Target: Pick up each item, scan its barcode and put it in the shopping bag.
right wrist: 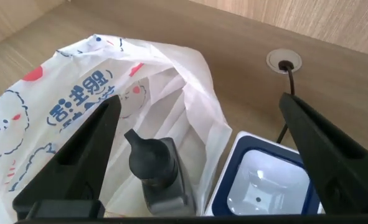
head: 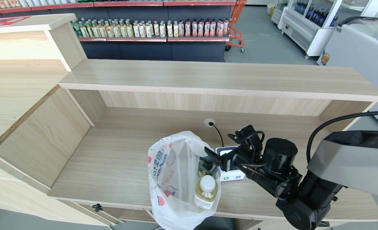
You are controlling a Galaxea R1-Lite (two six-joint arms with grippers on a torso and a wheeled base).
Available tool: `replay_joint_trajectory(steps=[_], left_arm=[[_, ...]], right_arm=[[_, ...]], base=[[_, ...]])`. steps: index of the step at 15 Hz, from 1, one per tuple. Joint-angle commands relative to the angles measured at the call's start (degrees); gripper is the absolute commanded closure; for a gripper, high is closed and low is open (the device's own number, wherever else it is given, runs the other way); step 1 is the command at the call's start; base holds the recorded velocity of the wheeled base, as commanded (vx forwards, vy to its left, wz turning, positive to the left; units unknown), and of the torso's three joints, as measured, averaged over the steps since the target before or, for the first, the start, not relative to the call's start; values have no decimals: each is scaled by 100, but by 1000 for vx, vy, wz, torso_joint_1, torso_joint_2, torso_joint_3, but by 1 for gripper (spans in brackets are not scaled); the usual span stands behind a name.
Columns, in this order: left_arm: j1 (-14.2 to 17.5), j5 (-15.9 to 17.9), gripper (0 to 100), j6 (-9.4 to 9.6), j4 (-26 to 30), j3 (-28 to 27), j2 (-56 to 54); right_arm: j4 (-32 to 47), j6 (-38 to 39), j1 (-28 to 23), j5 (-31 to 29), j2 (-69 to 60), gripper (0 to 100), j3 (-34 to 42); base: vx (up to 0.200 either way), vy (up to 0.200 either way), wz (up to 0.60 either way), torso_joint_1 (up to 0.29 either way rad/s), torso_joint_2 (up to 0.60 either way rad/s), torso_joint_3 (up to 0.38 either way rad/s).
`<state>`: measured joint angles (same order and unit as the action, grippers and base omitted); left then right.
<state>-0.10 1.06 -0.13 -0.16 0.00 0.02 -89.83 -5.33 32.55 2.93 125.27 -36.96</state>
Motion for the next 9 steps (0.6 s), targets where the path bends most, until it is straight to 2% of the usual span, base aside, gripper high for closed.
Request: replay_joint_trajectory(steps=[1, 4, 5, 6, 8, 9], left_arm=[[1, -1, 0, -4, -2, 0, -2], [1, -1, 0, -4, -2, 0, -2], [1, -1, 0, -4, -2, 0, -2], [1, -1, 0, 5, -2, 0, -2], [1, -1, 0, -4, -2, 0, -2], [1, -1, 0, -4, -2, 0, -2]], right_arm=[[89, -3, 6, 112, -433, 0, 66], [1047, -12, 6, 393, -1620, 0, 330], [1047, -12, 6, 393, -1620, 0, 330], [1961, -47, -196, 393, -2622, 0, 471], [2831, -91, -478, 349, -3668, 0, 813], [2989, -162, -609, 323, -3896, 0, 910]], base=[[0, 0, 0, 0, 0, 0], [0, 0, 0, 0, 0, 0], [0, 0, 0, 0, 0, 0], [0, 0, 0, 0, 0, 0], [0, 0, 0, 0, 0, 0], [0, 0, 0, 0, 0, 0]])
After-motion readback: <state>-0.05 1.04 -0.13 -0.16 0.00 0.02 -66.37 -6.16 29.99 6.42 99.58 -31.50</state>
